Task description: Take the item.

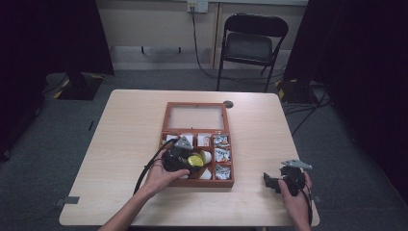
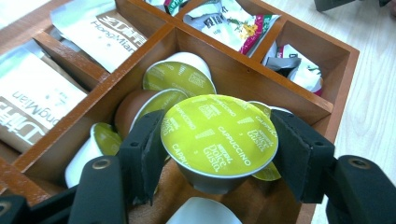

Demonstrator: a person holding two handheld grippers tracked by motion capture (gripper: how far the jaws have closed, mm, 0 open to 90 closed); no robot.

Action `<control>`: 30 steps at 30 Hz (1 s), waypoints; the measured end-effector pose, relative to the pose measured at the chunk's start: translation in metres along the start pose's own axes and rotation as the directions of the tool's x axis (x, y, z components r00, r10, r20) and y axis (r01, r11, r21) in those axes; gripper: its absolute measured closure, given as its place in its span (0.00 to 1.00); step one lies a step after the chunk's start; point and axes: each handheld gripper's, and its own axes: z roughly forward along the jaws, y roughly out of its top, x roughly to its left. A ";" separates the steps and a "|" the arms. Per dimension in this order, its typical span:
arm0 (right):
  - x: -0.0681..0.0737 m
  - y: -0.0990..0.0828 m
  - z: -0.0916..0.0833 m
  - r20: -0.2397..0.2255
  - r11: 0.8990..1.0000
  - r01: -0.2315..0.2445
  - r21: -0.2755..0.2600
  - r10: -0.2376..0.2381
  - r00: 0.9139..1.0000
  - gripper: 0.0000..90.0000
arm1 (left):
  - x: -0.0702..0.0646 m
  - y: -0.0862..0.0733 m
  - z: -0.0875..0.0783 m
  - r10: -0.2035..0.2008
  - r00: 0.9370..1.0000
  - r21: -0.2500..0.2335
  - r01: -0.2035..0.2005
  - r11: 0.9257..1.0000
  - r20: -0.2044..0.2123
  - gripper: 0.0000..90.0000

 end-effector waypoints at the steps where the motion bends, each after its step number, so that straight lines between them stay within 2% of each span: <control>1: 0.000 0.000 0.000 0.000 1.000 0.000 0.000 0.000 1.000 0.00 | 0.000 0.000 -0.001 0.003 1.000 -0.001 -0.003 1.000 -0.007 0.42; 3: 0.000 0.000 0.000 0.000 1.000 0.000 0.000 0.000 1.000 0.00 | 0.000 0.001 -0.003 -0.002 1.000 -0.014 0.002 1.000 -0.001 0.42; 5: 0.000 0.000 0.000 0.000 1.000 0.000 0.000 0.000 1.000 0.00 | 0.000 0.002 -0.004 0.004 1.000 -0.011 -0.004 1.000 0.001 0.42; 11: 0.000 0.000 0.000 0.000 1.000 0.000 0.000 0.000 1.000 0.00 | -0.003 0.005 -0.012 0.028 1.000 -0.050 -0.028 0.998 -0.004 0.42; 14: 0.000 0.000 0.000 0.000 1.000 0.000 0.000 0.000 1.000 0.00 | -0.003 0.005 -0.012 0.021 1.000 -0.059 -0.020 0.998 0.014 0.42; 19: 0.000 0.000 0.000 0.000 1.000 0.000 0.000 0.000 1.000 0.00 | -0.005 0.007 -0.018 0.036 0.999 -0.081 -0.035 0.996 0.012 0.42; 23: 0.000 0.000 0.000 0.000 1.000 0.000 0.000 0.000 1.000 0.00 | -0.004 0.008 -0.024 0.026 0.999 -0.111 -0.023 0.994 0.022 0.42; 30: 0.000 0.000 0.000 -0.001 1.000 0.000 0.000 0.000 1.000 0.00 | 0.002 0.009 -0.035 0.019 1.000 -0.124 -0.018 0.992 0.009 0.42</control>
